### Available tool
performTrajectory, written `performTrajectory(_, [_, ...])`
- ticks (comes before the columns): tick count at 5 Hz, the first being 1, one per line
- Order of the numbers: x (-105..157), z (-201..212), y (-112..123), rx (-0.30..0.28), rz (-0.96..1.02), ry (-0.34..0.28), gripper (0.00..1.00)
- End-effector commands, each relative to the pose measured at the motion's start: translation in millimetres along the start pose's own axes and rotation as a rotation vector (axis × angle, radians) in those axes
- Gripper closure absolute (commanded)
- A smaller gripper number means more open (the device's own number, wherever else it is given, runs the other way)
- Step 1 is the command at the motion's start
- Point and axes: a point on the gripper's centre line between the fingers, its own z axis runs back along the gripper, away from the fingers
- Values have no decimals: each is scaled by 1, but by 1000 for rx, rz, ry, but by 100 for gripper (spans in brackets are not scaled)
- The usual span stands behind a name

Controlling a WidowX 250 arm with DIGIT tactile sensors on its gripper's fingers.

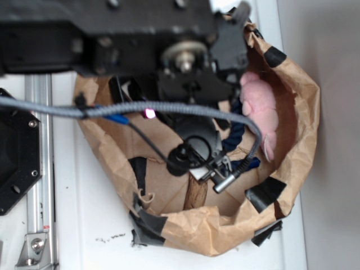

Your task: Grab the wood chip.

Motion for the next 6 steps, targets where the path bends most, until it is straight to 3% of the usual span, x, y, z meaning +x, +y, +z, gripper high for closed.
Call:
performTrajectory(1, [-28,-42,-12,39,3,-16,0])
performTrajectory(2, [-23,-56,-21,-25,70,-18,0])
performTrajectory(3, [-20,-64,-33,-66,99,-53,0])
performTrajectory(4, [-13,-74,-41,-88,94,-51,0])
performTrajectory(6, [-20,-113,-60,-37,30,23,0])
